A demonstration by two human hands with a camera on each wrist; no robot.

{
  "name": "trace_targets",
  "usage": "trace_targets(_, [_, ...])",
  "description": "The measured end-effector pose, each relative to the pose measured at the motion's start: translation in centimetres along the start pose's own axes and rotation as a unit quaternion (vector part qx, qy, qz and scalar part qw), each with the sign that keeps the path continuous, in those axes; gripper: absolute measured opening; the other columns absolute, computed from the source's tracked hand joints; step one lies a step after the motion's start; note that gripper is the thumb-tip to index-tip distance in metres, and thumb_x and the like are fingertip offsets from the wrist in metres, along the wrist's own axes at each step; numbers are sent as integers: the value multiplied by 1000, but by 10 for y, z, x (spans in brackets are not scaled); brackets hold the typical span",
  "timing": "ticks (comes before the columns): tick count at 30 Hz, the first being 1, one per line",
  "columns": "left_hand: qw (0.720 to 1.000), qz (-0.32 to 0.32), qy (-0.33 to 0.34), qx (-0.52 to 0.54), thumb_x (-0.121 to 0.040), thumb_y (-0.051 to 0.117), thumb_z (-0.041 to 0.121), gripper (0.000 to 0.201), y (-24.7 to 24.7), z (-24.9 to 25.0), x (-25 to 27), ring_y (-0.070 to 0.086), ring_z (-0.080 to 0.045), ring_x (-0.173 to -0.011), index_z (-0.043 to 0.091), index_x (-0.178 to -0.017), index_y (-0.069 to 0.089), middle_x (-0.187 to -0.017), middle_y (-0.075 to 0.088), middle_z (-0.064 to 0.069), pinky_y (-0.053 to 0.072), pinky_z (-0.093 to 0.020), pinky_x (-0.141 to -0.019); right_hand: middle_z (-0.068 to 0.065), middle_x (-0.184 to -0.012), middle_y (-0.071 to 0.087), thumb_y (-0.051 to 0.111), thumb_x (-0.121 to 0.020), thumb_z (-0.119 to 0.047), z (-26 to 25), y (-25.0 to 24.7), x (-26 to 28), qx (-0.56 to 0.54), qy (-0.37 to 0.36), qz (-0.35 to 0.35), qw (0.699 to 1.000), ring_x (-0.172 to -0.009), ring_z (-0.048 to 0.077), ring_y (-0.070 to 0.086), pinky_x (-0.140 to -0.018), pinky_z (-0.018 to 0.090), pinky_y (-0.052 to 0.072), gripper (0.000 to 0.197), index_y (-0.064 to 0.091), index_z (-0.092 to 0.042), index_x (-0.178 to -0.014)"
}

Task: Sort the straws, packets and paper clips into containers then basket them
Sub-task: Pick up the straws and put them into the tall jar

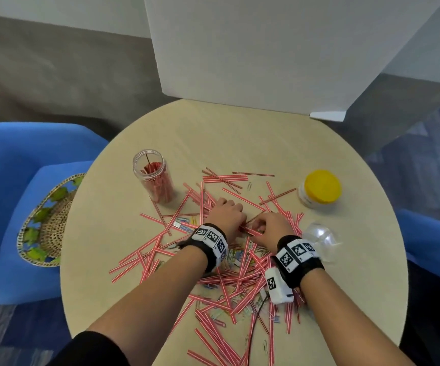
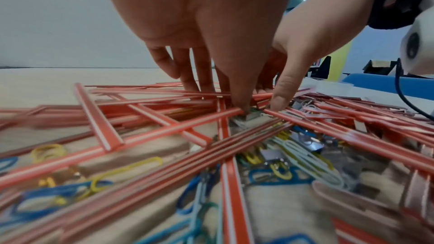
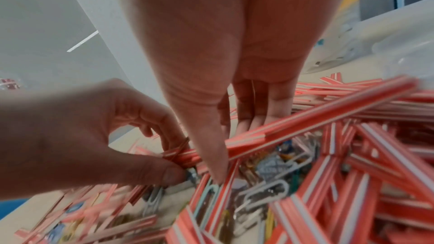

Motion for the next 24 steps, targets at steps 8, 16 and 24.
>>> trace_targets(8, [989,-26,-23,141,-98,52,29,22,-10,-8,-9,61,-22,-93,15,-109,65,-99,67,-4,48,-37,-93,-5,-91,65,87,-67,-18,20,-26,-3,-52,13,-28,998,-80,10,61,-64,19,46,37,67,-22,-98])
trace_targets(16, [800,235,-171,524,-102,43,22,11,-22,-45,26,64,-14,-69,15,-106,52,-79,66,2,55,-33,-67,1,-106,61,73,-82,-17,-1,-48,-19,-15,49,64,997,-97,20,60,-83,32,51,39,60,-22,-118])
trace_targets(24, [621,233,-152,733,-105,36,21,27,-28,-53,52,43,-5,-67,13,-122,56,-76,44,-5,36,-18,-66,4,-125,59,68,-81,-25,-47,0,-35,66,21,-21,997,-109,24,60,-91,34,52,40,61,-22,-120])
Point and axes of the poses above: each hand's wrist, its own x-axis away from the middle knuckle, its own y-axis out of the palm, z = x × y, the point moved 1 cm from there along -x, towards the middle knuckle
